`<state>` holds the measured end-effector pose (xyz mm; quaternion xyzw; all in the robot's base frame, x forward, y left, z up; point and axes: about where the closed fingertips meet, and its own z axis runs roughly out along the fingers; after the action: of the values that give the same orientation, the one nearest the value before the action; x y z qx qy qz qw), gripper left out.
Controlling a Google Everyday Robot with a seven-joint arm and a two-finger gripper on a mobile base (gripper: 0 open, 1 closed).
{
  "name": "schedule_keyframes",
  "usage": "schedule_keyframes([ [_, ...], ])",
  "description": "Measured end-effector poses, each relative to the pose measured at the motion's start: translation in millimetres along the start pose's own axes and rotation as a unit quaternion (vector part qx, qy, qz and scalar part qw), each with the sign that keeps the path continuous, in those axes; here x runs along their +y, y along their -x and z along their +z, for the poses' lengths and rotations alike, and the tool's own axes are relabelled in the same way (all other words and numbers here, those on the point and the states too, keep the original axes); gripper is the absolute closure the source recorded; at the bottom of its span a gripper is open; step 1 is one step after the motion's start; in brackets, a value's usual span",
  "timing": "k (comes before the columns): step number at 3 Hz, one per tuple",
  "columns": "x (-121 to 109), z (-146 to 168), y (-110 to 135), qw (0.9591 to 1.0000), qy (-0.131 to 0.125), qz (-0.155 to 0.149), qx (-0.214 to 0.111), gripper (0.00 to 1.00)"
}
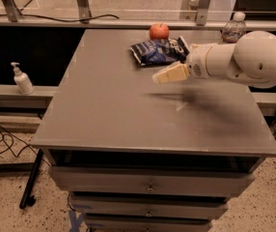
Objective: Move blue chip bag near apple
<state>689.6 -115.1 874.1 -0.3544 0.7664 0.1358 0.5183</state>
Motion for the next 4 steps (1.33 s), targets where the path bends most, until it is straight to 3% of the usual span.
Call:
schedule_keyframes([
  [1,12,-38,-2,0.9994,0.032,-0.011,-0.002,0.00],
  [2,9,-93,-2,0.9980,0.057,-0.022,-0.012,0.00],
  [3,-12,-146,4,0.9955,0.080,-0.028,-0.041,0.00],
  [4,-24,-203,11,0.9901,0.110,-0.044,-0.075,0.00],
])
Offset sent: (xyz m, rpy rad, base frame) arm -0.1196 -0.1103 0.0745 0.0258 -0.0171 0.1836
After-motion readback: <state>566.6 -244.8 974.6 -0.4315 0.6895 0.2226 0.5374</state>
